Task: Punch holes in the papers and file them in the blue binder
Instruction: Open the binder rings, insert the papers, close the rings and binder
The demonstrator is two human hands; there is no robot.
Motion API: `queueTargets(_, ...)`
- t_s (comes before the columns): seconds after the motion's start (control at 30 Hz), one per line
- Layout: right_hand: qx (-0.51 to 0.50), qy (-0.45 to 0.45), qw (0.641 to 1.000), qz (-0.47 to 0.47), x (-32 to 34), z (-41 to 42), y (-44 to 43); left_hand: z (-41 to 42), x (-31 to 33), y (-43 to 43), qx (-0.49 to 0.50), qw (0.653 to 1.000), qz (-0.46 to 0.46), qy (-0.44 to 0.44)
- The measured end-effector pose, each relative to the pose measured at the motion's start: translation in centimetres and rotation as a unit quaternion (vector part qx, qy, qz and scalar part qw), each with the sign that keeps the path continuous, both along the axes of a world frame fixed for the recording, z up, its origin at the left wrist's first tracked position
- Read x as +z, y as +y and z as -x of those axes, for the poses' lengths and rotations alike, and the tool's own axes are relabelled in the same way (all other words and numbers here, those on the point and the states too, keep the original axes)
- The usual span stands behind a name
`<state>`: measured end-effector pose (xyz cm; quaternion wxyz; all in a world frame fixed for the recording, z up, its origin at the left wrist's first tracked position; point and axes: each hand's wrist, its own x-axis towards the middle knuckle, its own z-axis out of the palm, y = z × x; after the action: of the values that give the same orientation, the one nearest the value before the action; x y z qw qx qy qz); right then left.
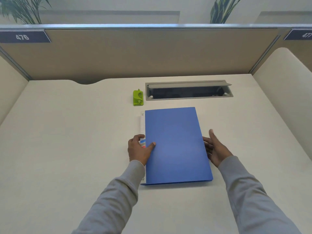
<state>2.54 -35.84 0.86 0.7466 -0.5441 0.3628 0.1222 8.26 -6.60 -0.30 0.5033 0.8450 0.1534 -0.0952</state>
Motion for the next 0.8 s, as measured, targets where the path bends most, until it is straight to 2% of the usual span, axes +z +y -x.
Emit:
queueTargets(0.1, 0.000, -0.009, 0.998, 0.066, -0.6, -0.1, 0.5, 0.1, -0.3, -0.3, -0.004, 1.000, -0.012, 0.013)
queueTargets(0.23, -0.034, 0.028, 0.982, 0.186, -2.9, -0.5, 1.0, 0.4, -0.7, -0.8, -0.002, 0.998, -0.040, 0.055)
queueTargets(0.37, -0.018, 0.049, 0.970, 0.236, -3.5, -0.5, 1.7, 0.4, -0.7, -1.3, -0.015, 0.996, -0.057, 0.060)
queueTargets(0.63, -0.029, 0.062, 0.961, 0.268, -3.0, -1.1, 4.1, -0.1, -0.1, -0.3, 0.015, 0.998, 0.004, 0.069)
queueTargets(0.8, -0.025, 0.038, 0.962, 0.268, -2.6, -2.2, 6.4, -0.6, 0.2, 2.0, 0.043, 0.997, 0.005, 0.057)
